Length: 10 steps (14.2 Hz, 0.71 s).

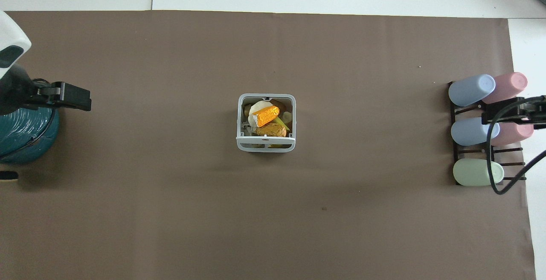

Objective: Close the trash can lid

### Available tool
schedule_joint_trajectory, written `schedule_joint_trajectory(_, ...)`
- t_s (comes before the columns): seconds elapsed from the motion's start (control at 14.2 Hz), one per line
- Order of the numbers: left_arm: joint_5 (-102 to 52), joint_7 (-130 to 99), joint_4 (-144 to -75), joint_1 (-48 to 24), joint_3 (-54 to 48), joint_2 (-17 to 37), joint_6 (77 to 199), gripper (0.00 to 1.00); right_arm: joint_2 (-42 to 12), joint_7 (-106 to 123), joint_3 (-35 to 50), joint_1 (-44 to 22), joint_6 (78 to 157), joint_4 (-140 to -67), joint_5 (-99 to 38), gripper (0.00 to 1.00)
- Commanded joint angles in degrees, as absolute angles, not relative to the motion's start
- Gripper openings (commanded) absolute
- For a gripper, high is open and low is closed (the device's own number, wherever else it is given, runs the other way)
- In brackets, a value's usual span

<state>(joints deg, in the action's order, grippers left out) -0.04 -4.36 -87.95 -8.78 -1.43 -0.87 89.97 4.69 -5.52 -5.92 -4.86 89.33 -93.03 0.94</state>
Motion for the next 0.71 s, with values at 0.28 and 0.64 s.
schedule_joint_trajectory(0.28,0.88,-14.66,-105.54,-20.99,-1.05,-9.39,104.04,0.03,5.36,-6.24,-5.63,-4.66,88.51,-93.16,1.05,1.00)
schedule_joint_trajectory(0.64,0.70,-19.16,-110.29,-30.22,-1.14,-9.58,110.20,0.00,5.36,-6.24,-5.63,-4.66,88.51,-93.16,1.05,1.00)
